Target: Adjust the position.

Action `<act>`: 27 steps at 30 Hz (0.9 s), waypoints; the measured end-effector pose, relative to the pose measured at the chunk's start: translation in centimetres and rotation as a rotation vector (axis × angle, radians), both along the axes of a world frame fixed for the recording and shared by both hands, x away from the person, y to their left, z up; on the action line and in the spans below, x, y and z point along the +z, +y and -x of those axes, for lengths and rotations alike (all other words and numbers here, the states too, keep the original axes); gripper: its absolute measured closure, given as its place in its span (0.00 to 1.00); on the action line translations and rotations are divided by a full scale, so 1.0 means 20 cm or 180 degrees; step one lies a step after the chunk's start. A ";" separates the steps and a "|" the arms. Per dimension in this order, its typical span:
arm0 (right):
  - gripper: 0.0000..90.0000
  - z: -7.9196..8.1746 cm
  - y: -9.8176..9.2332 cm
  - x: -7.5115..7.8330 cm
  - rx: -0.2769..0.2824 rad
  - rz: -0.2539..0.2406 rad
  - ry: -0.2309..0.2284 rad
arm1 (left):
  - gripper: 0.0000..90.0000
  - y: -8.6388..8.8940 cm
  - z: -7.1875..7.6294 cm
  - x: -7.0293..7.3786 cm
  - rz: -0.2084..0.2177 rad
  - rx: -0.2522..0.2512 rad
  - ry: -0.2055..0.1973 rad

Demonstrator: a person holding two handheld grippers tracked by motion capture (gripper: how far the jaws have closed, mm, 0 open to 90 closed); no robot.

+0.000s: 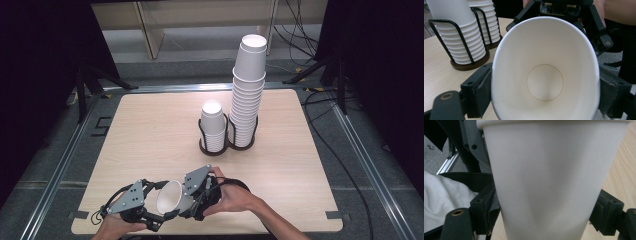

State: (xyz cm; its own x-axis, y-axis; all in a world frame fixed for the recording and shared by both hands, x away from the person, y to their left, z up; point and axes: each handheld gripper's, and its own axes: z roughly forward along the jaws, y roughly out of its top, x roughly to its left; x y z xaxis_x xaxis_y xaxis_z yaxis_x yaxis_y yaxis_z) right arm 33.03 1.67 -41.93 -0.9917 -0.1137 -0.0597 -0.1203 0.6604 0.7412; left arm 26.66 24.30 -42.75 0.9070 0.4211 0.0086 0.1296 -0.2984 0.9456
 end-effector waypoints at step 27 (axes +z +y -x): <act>0.26 -0.05 -0.10 -0.06 -0.0133 -0.0171 0.0291 | 0.16 0.07 -0.01 0.02 0.0626 0.0169 -0.0072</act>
State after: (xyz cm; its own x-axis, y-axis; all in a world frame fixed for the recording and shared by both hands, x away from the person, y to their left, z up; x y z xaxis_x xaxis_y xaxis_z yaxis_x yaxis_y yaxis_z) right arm 34.12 -0.31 -43.05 -0.9971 -0.0712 0.0264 -0.0237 0.6224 0.7823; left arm 26.93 25.77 -42.34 0.8839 0.4639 -0.0582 0.1182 -0.1012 0.9878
